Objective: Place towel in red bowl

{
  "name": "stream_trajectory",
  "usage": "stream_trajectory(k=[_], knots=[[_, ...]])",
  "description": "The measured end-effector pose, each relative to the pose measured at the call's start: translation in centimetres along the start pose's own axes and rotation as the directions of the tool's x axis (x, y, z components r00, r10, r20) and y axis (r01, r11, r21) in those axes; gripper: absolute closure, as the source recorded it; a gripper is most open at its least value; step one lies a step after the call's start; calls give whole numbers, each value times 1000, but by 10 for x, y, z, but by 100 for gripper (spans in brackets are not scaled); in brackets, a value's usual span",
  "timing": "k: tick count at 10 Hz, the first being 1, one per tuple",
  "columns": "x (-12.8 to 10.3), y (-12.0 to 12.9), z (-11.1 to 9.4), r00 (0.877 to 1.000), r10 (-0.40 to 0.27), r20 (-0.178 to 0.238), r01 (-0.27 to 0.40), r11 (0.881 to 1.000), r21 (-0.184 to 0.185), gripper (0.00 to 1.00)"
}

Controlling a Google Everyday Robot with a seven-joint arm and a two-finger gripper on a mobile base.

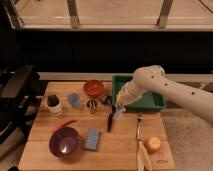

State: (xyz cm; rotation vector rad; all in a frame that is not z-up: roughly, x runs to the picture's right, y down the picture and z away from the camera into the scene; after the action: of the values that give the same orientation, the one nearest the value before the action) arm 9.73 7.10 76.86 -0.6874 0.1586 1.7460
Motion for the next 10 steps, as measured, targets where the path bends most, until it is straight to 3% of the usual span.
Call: stream_trajectory(k=[2,4,8,10], knots=[[0,0,-1,1000,7,15,-7,1000,-8,100],[-14,-6,-5,996,22,88,-19,999,-35,100],[-85,23,16,984,-55,169,73,992,-100,100],[-117,51,33,973,-126,195,150,982,-118,100]])
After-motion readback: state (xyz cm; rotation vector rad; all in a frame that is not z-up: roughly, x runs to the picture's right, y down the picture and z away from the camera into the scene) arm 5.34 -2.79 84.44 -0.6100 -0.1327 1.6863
